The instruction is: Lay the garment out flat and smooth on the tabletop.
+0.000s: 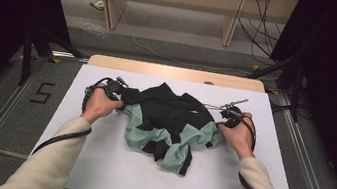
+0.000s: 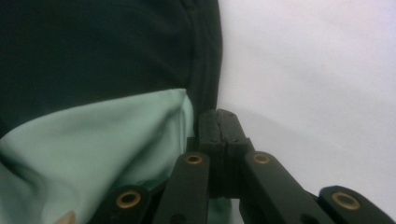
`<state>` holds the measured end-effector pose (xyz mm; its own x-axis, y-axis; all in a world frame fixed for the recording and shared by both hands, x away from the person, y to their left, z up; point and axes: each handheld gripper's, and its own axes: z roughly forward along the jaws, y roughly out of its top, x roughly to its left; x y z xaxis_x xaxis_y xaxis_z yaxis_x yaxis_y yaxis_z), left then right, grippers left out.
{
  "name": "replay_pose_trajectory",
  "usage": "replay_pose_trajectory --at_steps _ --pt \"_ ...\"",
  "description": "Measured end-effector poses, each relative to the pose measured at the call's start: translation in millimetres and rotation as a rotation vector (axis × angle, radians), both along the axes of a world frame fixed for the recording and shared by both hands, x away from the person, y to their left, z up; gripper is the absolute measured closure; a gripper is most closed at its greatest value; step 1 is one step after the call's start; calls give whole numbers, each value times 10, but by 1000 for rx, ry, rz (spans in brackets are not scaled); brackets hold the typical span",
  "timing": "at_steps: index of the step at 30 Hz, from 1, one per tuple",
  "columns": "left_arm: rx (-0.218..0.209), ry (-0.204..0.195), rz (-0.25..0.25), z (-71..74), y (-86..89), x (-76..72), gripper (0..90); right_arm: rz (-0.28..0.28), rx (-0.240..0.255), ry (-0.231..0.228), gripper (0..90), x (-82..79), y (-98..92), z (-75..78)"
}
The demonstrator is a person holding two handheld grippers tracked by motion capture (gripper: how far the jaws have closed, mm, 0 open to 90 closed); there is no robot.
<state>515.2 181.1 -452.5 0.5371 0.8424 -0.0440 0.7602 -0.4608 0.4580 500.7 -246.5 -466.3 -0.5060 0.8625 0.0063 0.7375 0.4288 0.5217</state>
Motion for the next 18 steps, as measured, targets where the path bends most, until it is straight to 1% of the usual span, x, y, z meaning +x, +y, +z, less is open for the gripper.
replay_pose_trajectory --at_steps 2,3,6,7,8,9,10,11,12,13,14,15,16,17,18 --pt "3 -17 -9 58 57 -110 843 -20 1 -13 900 -18 -65 59" --pt "3 -21 -7 80 80 -152 843 -20 1 -13 900 -18 -65 59" --pt "-9 -11 -21 152 172 -309 843 -28 5 -15 900 -56 -123 132" --pt "-6 -14 -30 163 185 -341 843 -21 0 3 900 -80 -136 156" --pt "-12 5 -44 170 202 -389 842 -12 -10 27 900 -97 -134 166" --pt "-17 18 -56 173 209 -417 841 22 -33 67 900 -124 -125 167" --pt "-26 22 -68 178 217 -459 840 43 -47 98 900 -144 -112 161" --pt "-25 24 -83 183 222 -475 838 62 -59 129 900 -174 -96 150" --pt "-36 34 -112 193 229 -487 835 68 -63 141 900 -187 -90 147" --pt "-50 44 -123 205 237 -486 819 83 -57 148 900 -191 -91 150" --pt "-64 37 -123 231 242 -474 794 83 -48 144 897 -187 -92 161" --pt "-69 10 -122 269 247 -449 745 74 -38 120 875 -170 -99 185" --pt "-77 -14 -116 315 252 -411 677 61 -36 90 847 -145 -107 217" --pt "-102 -44 -100 381 259 -354 601 48 -36 66 809 -117 -110 248" --pt "-120 -61 -92 421 260 -316 551 33 -16 31 770 -78 -102 280"
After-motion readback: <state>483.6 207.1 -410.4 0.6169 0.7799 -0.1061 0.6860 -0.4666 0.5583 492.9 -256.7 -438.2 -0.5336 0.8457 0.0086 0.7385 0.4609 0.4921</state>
